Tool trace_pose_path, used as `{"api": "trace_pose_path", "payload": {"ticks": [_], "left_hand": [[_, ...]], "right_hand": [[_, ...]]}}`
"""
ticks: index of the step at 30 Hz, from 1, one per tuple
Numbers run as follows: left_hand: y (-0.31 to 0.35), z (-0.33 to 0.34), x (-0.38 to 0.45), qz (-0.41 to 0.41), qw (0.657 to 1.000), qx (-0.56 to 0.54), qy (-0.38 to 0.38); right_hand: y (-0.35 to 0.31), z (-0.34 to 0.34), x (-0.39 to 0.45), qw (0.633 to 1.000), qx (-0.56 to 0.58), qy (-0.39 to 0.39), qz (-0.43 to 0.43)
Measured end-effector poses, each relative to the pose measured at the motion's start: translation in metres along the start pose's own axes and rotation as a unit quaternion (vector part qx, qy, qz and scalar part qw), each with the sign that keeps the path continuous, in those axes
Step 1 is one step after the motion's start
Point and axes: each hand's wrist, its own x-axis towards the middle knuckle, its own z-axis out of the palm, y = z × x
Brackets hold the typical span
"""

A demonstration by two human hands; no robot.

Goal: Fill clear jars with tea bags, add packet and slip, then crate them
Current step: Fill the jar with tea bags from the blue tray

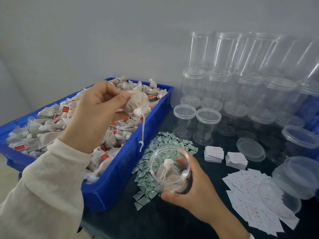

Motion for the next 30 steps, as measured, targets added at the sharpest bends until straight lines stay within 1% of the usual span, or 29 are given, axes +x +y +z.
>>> {"api": "trace_pose_path", "payload": {"ticks": [3,7,9,12,15,17,21,23,30], "left_hand": [[0.006,0.017,-0.012,0.023,0.999,0.009,-0.039],[-0.001,0.039,-0.027,0.052,0.994,0.008,-0.100],[-0.009,0.045,-0.033,0.082,0.987,0.078,-0.117],[-0.022,0.047,-0.041,0.138,0.959,0.208,-0.136],[-0.030,0.050,-0.050,0.196,0.926,0.284,-0.154],[-0.033,0.051,-0.054,0.220,0.905,0.322,-0.169],[-0.035,0.054,-0.059,0.214,0.875,0.366,-0.235],[-0.034,0.055,-0.061,0.220,0.859,0.386,-0.255],[-0.035,0.060,-0.063,0.212,0.828,0.416,-0.311]], "right_hand": [[-0.003,-0.001,-0.001,1.000,0.002,0.005,-0.009],[-0.006,-0.002,-0.002,1.000,0.011,0.002,-0.024],[-0.007,-0.003,-0.003,1.000,0.012,0.004,-0.028],[-0.006,-0.003,-0.003,1.000,0.010,0.008,-0.027],[-0.003,-0.003,-0.003,1.000,0.011,0.014,-0.024],[-0.004,-0.002,-0.003,0.999,0.012,0.017,-0.027],[-0.005,-0.002,-0.002,0.998,0.018,0.018,-0.054],[-0.005,-0.002,-0.003,0.998,0.029,0.019,-0.054],[-0.006,-0.005,-0.003,0.997,0.060,0.015,-0.055]]}}
